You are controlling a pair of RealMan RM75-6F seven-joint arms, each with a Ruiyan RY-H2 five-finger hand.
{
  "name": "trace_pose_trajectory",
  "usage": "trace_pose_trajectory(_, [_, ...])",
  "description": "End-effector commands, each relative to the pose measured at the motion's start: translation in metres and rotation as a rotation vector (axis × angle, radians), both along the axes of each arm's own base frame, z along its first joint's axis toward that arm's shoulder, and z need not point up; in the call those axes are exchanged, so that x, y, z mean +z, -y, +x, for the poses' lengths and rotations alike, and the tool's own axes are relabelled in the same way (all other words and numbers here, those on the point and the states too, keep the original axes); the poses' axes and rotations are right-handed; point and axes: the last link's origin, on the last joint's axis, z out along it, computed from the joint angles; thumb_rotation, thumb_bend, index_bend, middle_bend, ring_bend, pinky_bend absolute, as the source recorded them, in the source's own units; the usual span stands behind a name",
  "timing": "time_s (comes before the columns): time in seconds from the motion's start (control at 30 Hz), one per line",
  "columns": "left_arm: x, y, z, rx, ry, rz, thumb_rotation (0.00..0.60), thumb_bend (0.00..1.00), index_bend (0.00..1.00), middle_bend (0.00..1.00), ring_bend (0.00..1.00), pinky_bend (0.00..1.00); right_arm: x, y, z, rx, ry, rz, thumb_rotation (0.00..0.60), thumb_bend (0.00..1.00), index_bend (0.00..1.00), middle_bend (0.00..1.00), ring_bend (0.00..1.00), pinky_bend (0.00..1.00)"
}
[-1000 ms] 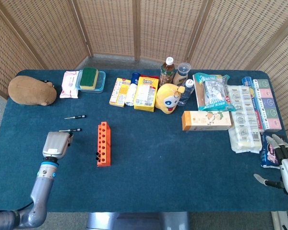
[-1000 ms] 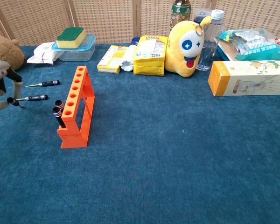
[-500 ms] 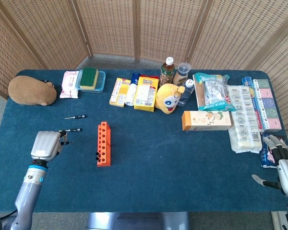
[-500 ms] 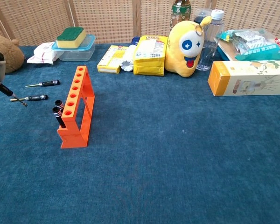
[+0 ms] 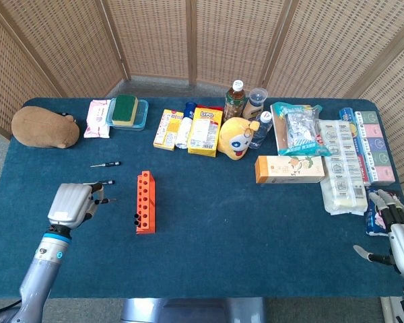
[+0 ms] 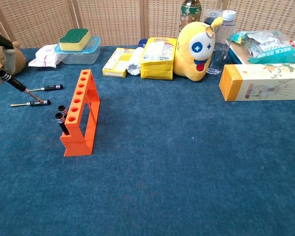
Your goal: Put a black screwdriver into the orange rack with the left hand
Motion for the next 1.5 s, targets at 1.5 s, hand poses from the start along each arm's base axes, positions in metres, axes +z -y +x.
trace_pose_trajectory(1.5, [-0.020,0.002,0.046,0.013,0.043,-0.142,0.600,0.37,0.57,1.00,1.00,1.00,0.003,0.000,0.000,0.001,0.013,-0.006,0.600,0.00,0.00,0.03,0.09,0.03])
